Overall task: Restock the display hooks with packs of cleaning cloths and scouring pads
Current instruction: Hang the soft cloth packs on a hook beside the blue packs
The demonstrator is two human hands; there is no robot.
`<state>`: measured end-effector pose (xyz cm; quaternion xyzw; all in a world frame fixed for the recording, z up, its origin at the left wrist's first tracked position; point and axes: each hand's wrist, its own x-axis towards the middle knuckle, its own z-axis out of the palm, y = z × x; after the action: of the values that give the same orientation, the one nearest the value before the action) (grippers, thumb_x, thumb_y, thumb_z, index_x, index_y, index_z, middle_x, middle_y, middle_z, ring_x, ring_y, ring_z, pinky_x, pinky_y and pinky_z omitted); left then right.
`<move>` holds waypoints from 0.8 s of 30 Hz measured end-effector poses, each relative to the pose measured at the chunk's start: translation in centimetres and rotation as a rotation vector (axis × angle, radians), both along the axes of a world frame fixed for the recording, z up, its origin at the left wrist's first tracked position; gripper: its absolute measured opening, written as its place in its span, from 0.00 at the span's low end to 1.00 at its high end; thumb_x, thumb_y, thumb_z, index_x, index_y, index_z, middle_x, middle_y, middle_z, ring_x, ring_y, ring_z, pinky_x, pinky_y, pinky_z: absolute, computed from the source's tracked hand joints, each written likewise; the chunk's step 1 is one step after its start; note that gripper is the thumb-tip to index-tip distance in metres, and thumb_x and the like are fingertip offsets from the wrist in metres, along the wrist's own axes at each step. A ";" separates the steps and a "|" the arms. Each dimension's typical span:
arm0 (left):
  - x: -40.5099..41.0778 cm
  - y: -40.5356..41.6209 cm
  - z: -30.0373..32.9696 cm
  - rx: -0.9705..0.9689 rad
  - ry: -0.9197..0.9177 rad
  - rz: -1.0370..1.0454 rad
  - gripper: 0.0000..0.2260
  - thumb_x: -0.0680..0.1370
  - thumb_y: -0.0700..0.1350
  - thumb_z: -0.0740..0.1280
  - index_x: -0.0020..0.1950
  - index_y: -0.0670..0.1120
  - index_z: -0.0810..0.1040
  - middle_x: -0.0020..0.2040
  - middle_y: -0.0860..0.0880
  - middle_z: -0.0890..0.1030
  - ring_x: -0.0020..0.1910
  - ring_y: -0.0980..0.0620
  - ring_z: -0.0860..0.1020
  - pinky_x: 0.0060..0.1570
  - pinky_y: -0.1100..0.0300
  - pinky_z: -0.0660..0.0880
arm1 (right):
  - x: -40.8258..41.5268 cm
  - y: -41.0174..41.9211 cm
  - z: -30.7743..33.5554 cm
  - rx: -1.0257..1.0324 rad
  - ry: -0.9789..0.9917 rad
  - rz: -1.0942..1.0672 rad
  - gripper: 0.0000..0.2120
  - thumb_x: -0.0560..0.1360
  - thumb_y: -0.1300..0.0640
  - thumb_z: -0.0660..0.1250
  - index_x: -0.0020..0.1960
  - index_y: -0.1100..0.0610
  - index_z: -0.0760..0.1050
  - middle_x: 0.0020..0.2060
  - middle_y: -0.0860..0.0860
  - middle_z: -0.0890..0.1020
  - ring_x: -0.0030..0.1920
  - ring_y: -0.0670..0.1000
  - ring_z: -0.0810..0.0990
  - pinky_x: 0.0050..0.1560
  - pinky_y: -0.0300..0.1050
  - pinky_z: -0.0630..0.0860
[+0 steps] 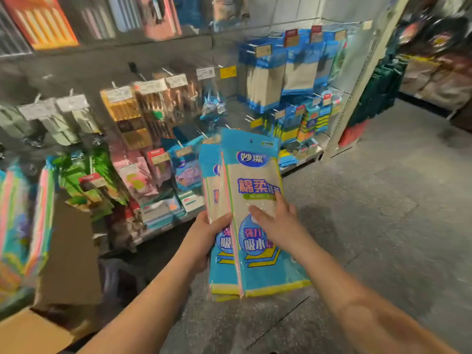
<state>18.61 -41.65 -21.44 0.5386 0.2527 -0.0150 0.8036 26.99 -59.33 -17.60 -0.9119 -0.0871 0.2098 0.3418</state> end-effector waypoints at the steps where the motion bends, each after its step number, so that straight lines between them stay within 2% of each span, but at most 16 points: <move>1: 2.1 -1.2 0.1 -0.009 -0.003 -0.015 0.24 0.74 0.46 0.76 0.66 0.42 0.72 0.55 0.38 0.85 0.51 0.36 0.84 0.52 0.41 0.81 | 1.9 -1.7 0.4 0.025 0.006 -0.016 0.35 0.78 0.34 0.55 0.80 0.45 0.51 0.79 0.58 0.51 0.76 0.64 0.54 0.75 0.57 0.57; 3: 5.8 -3.3 0.2 -0.028 -0.012 -0.048 0.25 0.73 0.45 0.77 0.66 0.41 0.72 0.55 0.37 0.85 0.50 0.36 0.84 0.54 0.38 0.80 | 5.0 -4.9 1.4 0.147 0.027 -0.110 0.29 0.82 0.39 0.53 0.80 0.47 0.53 0.78 0.56 0.55 0.77 0.61 0.57 0.74 0.56 0.57; 7: 12.4 -6.2 0.4 -0.053 -0.002 -0.101 0.12 0.78 0.41 0.69 0.61 0.41 0.74 0.50 0.38 0.86 0.41 0.42 0.86 0.38 0.48 0.83 | 11.2 -9.5 2.1 0.271 -0.047 -0.246 0.29 0.80 0.39 0.59 0.76 0.50 0.60 0.70 0.55 0.68 0.67 0.57 0.71 0.68 0.53 0.68; 9: 15.5 -7.0 0.4 -0.066 -0.003 -0.131 0.10 0.79 0.41 0.68 0.59 0.42 0.73 0.48 0.38 0.86 0.38 0.42 0.86 0.34 0.50 0.83 | 14.7 -11.4 2.2 0.303 -0.065 -0.299 0.29 0.79 0.40 0.62 0.75 0.53 0.62 0.67 0.53 0.72 0.61 0.53 0.75 0.63 0.51 0.72; 13: 21.6 -7.6 -0.1 -0.076 -0.016 -0.186 0.23 0.71 0.44 0.74 0.63 0.41 0.72 0.51 0.37 0.85 0.41 0.41 0.86 0.36 0.49 0.83 | 23.0 -13.9 2.8 0.284 -0.192 -0.355 0.28 0.78 0.41 0.66 0.71 0.54 0.66 0.64 0.54 0.75 0.58 0.53 0.78 0.62 0.53 0.75; 15: 24.9 -7.7 -0.6 -0.081 -0.040 -0.224 0.24 0.69 0.45 0.73 0.64 0.41 0.73 0.52 0.37 0.85 0.42 0.41 0.86 0.37 0.49 0.83 | 27.7 -14.4 3.4 0.320 -0.251 -0.363 0.26 0.78 0.45 0.67 0.71 0.55 0.66 0.63 0.53 0.73 0.56 0.50 0.76 0.57 0.47 0.76; 17: 28.4 -7.9 -1.3 -0.081 -0.054 -0.259 0.24 0.69 0.44 0.73 0.63 0.42 0.73 0.53 0.37 0.85 0.42 0.41 0.86 0.38 0.48 0.83 | 33.0 -14.6 3.7 0.351 -0.301 -0.366 0.25 0.78 0.48 0.68 0.71 0.55 0.67 0.60 0.50 0.72 0.55 0.48 0.74 0.46 0.37 0.74; 18: 30.2 -8.0 -1.6 -0.076 -0.057 -0.275 0.24 0.69 0.44 0.74 0.63 0.42 0.73 0.53 0.37 0.85 0.43 0.41 0.86 0.38 0.49 0.83 | 36.0 -14.6 3.7 0.363 -0.299 -0.371 0.25 0.78 0.48 0.69 0.70 0.56 0.67 0.60 0.50 0.72 0.56 0.48 0.75 0.44 0.36 0.72; 21: 36.1 -7.4 -2.6 -0.043 -0.055 -0.320 0.36 0.61 0.47 0.83 0.65 0.41 0.72 0.55 0.36 0.84 0.45 0.39 0.86 0.42 0.47 0.83 | 44.7 -14.2 3.0 0.426 -0.231 -0.439 0.32 0.72 0.42 0.72 0.70 0.56 0.68 0.61 0.52 0.78 0.53 0.49 0.81 0.47 0.45 0.81; 23: 40.4 -6.5 -3.0 -0.026 -0.044 -0.345 0.47 0.56 0.51 0.87 0.69 0.39 0.70 0.59 0.33 0.82 0.48 0.37 0.85 0.46 0.44 0.82 | 49.8 -13.9 2.8 0.465 -0.183 -0.507 0.30 0.73 0.44 0.73 0.69 0.56 0.68 0.58 0.52 0.79 0.48 0.49 0.82 0.40 0.44 0.79; 24: 42.5 -5.9 -3.1 -0.029 -0.040 -0.349 0.50 0.55 0.51 0.87 0.71 0.39 0.68 0.60 0.31 0.81 0.48 0.36 0.84 0.47 0.43 0.82 | 52.1 -13.8 2.6 0.484 -0.166 -0.537 0.28 0.74 0.45 0.73 0.68 0.56 0.69 0.56 0.52 0.79 0.48 0.49 0.82 0.38 0.43 0.77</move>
<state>61.15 -47.54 -24.50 0.5628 0.1389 -0.1473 0.8014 79.11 -73.16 -15.00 -0.8089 0.0806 0.0112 0.5823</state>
